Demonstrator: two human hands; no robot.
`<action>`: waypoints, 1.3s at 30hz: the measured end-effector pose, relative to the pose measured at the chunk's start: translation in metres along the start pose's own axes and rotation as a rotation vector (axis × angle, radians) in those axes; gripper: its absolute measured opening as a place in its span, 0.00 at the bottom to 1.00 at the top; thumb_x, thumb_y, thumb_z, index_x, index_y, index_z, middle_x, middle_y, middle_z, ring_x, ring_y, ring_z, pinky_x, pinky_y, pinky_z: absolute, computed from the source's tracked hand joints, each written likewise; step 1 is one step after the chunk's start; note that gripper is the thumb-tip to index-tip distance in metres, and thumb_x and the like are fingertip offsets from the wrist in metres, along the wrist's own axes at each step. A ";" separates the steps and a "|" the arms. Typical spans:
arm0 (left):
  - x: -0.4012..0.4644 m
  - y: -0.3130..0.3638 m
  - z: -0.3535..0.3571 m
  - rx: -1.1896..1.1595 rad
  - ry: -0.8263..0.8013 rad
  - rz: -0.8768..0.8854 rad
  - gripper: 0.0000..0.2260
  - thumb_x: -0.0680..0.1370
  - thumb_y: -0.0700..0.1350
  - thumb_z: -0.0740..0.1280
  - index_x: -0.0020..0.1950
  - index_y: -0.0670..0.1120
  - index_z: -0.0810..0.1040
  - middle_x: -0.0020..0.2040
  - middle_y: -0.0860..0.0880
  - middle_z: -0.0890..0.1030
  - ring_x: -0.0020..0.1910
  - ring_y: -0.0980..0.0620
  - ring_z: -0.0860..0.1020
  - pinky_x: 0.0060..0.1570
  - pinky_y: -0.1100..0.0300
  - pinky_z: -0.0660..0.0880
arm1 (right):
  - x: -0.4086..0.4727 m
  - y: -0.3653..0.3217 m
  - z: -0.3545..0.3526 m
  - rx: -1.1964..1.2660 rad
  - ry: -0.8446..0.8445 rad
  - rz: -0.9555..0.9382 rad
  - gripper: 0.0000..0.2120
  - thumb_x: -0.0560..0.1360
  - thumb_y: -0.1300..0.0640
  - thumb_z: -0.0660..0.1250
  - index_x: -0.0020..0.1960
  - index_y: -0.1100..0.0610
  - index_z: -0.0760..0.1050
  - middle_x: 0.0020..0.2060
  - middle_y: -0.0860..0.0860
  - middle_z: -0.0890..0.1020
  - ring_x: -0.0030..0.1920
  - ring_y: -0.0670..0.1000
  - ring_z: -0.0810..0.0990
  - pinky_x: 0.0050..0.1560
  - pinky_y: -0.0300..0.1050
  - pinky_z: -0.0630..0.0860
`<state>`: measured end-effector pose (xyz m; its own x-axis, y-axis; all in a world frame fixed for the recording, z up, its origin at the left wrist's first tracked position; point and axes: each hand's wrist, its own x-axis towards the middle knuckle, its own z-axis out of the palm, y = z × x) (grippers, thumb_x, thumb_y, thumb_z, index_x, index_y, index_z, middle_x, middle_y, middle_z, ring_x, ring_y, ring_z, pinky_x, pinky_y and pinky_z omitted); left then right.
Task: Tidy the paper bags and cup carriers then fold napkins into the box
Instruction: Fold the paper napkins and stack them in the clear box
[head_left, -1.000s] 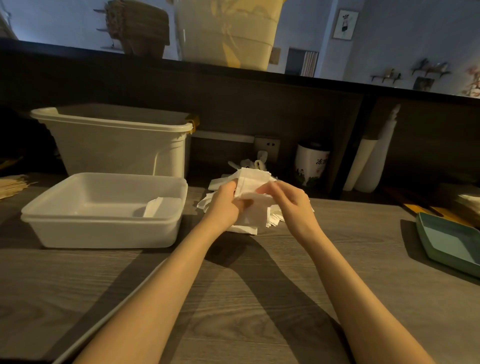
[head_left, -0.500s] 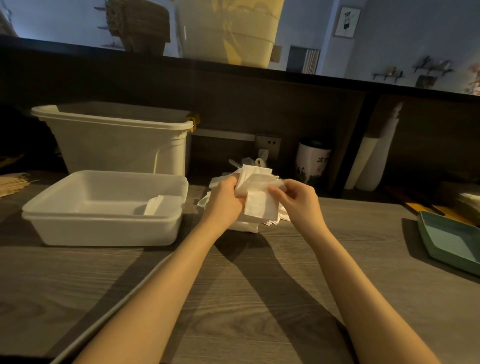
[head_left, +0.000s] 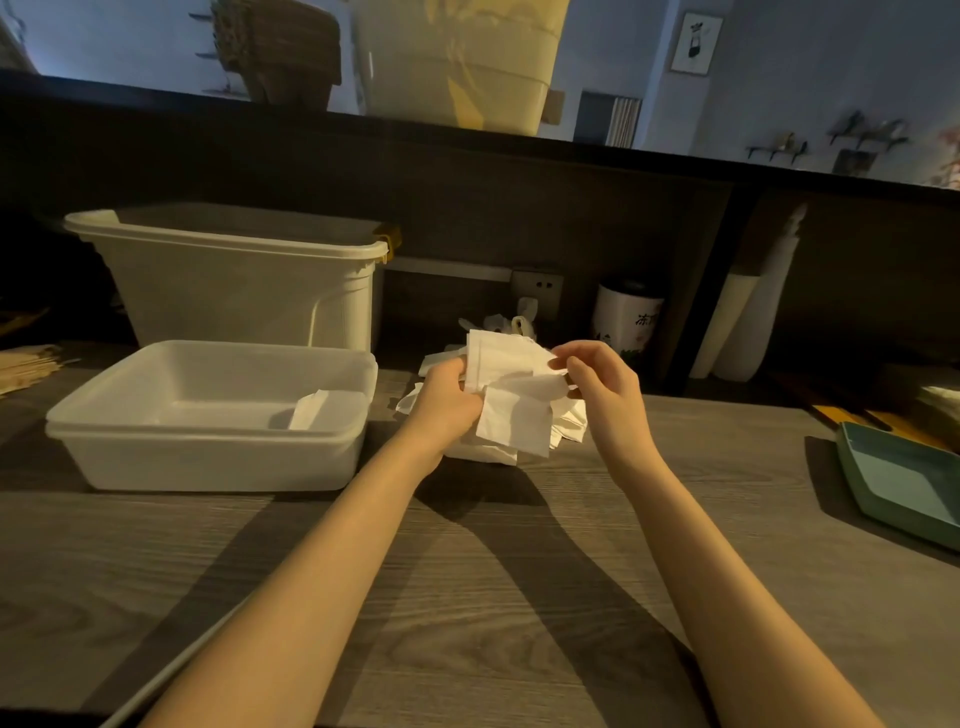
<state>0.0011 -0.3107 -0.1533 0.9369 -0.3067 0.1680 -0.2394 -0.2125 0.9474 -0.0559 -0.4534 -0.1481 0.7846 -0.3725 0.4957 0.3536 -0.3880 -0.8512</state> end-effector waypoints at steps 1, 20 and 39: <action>0.000 -0.001 0.000 -0.007 0.000 -0.003 0.18 0.77 0.42 0.66 0.67 0.47 0.69 0.62 0.47 0.75 0.59 0.50 0.73 0.47 0.59 0.72 | 0.000 -0.001 -0.001 -0.003 -0.019 -0.002 0.10 0.78 0.65 0.58 0.48 0.53 0.74 0.44 0.45 0.78 0.46 0.44 0.76 0.43 0.32 0.74; 0.002 -0.006 -0.005 -0.251 -0.218 -0.199 0.11 0.77 0.47 0.66 0.59 0.49 0.74 0.51 0.48 0.79 0.54 0.47 0.77 0.40 0.58 0.77 | -0.006 -0.007 -0.004 -0.241 -0.319 -0.091 0.15 0.73 0.69 0.65 0.47 0.49 0.78 0.46 0.38 0.78 0.48 0.43 0.76 0.45 0.34 0.75; -0.009 0.004 -0.005 -0.455 -0.352 -0.114 0.14 0.75 0.39 0.67 0.55 0.56 0.79 0.61 0.47 0.74 0.55 0.47 0.75 0.43 0.59 0.80 | -0.003 0.007 -0.003 -0.171 -0.251 0.191 0.07 0.77 0.59 0.65 0.52 0.60 0.78 0.41 0.51 0.79 0.35 0.45 0.74 0.26 0.28 0.68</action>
<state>-0.0074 -0.3040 -0.1497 0.7904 -0.6118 0.0309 0.0649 0.1338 0.9889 -0.0578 -0.4575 -0.1548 0.9364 -0.2417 0.2544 0.1145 -0.4746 -0.8727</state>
